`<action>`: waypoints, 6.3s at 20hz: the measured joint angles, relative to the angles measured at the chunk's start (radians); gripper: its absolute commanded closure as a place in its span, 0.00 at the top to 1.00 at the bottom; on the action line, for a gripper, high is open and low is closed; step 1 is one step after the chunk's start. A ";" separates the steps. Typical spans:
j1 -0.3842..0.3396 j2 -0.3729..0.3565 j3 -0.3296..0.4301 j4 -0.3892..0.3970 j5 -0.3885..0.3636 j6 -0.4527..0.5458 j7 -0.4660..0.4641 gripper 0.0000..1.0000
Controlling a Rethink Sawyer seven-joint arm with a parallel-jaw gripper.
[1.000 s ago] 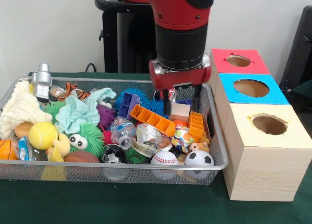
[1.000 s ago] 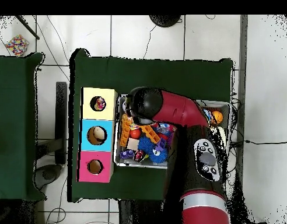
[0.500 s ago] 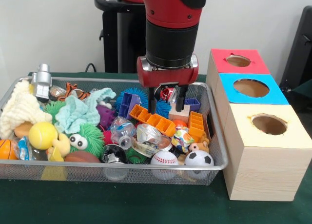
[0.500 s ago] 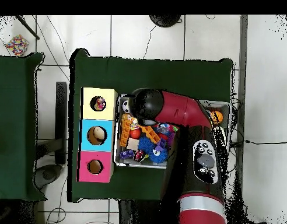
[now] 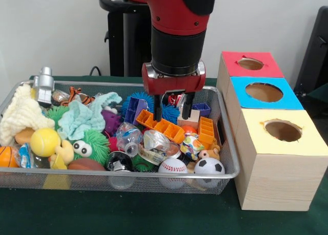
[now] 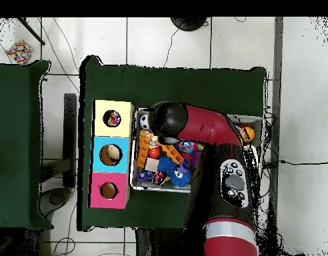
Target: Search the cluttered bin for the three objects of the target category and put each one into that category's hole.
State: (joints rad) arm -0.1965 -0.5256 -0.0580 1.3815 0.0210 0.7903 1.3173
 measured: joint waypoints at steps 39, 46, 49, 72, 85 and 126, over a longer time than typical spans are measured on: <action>-0.096 0.117 0.046 -0.056 0.065 0.012 0.000 1.00; -0.140 0.087 0.110 0.004 0.082 0.017 0.000 1.00; -0.164 0.074 0.152 0.036 0.096 0.018 0.000 1.00; -0.176 0.083 0.267 0.062 0.043 0.017 0.000 1.00; -0.113 0.170 0.219 -0.011 -0.052 0.017 0.000 1.00; -0.072 0.228 0.142 -0.092 -0.052 0.017 0.000 0.00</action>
State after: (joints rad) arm -0.2680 -0.2977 0.0843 1.2898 -0.0314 0.8077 1.3173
